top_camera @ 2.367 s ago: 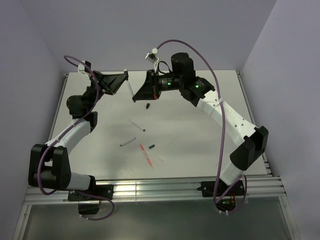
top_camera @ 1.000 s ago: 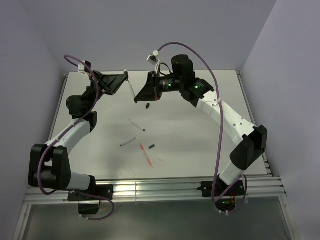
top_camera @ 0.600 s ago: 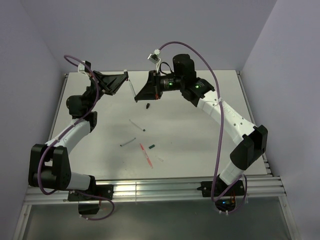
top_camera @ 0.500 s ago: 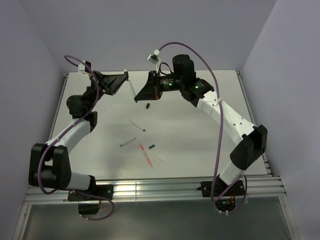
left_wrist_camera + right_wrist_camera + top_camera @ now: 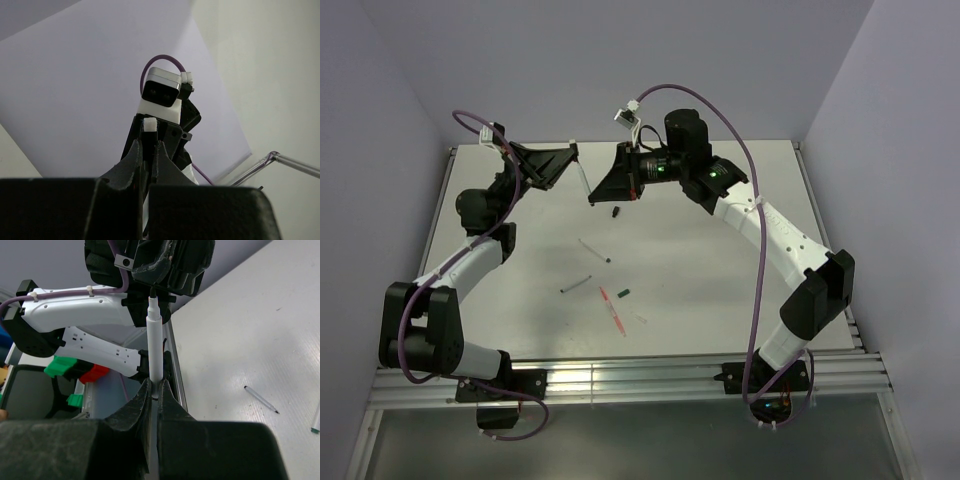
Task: Insert the pens into the pen caps
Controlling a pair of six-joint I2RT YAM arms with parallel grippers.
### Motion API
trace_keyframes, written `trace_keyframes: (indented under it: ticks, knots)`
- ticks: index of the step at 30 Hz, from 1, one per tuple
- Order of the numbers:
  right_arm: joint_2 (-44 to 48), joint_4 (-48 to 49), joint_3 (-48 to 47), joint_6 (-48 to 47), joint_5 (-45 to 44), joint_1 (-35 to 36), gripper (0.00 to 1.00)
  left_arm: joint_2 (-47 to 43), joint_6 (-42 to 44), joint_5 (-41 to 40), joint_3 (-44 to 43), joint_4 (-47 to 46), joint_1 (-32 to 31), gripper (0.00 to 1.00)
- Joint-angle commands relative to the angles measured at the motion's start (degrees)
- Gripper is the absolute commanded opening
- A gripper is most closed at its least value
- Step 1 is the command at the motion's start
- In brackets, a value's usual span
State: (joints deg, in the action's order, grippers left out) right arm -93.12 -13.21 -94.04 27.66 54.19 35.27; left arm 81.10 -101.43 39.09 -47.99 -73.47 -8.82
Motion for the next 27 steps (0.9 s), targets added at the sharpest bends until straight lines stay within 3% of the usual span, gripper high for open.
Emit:
trace_keyframes:
  ticks: [1, 27]
  knots:
    - [0.75, 2.58, 0.61, 0.38, 1.09, 0.42, 0.0, -0.94, -0.17, -0.95, -1.67, -15.65, 0.21, 0.0]
    - [-1.01, 2.58, 0.09, 0.38, 1.18, 0.42, 0.0, -1.38, -1.49, -0.95, -1.41, -17.05, 0.03, 0.0]
